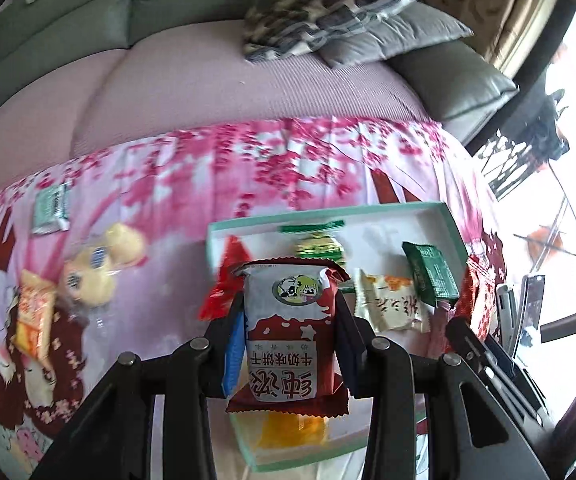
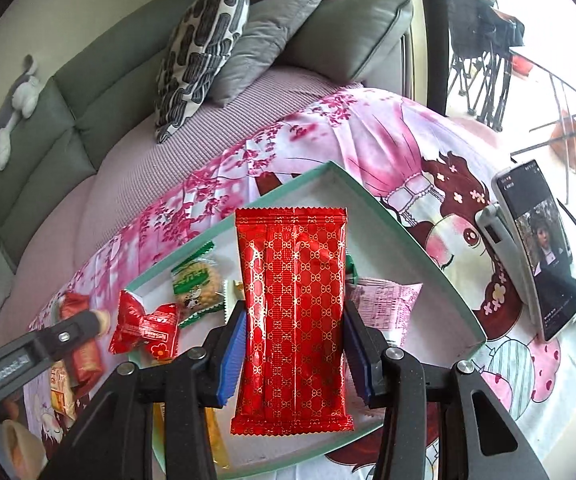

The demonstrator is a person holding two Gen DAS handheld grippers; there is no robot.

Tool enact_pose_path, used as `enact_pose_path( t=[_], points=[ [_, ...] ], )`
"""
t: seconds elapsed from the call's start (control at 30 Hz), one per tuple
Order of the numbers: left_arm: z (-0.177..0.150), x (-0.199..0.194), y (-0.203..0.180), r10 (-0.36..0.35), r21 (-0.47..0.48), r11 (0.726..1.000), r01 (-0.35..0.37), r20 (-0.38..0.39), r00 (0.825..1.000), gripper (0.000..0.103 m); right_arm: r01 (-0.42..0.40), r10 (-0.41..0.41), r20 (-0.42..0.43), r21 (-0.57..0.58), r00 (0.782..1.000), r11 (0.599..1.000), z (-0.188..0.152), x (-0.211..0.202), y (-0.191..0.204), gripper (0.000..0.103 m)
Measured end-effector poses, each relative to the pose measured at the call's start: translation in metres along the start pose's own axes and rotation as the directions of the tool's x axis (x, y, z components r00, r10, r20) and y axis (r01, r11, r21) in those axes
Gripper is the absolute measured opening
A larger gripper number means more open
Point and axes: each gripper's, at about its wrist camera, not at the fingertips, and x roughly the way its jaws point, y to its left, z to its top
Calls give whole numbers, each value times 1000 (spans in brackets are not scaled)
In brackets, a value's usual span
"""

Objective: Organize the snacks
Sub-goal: 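Carry the red packet and biscuit packet into the tray with both tools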

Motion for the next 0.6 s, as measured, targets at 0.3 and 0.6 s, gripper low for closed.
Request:
enact_pose_path(
  t=[0.3, 0.6],
  points=[
    [2, 39, -11, 31, -1, 1000, -31, -68, 997, 41, -3, 2, -59, -20, 998, 1000, -6, 21, 4, 48],
    [4, 48, -15, 53, -3, 999, -53, -74, 996, 41, -1, -1, -95, -24, 995, 1000, -10, 30, 7, 48]
  ],
)
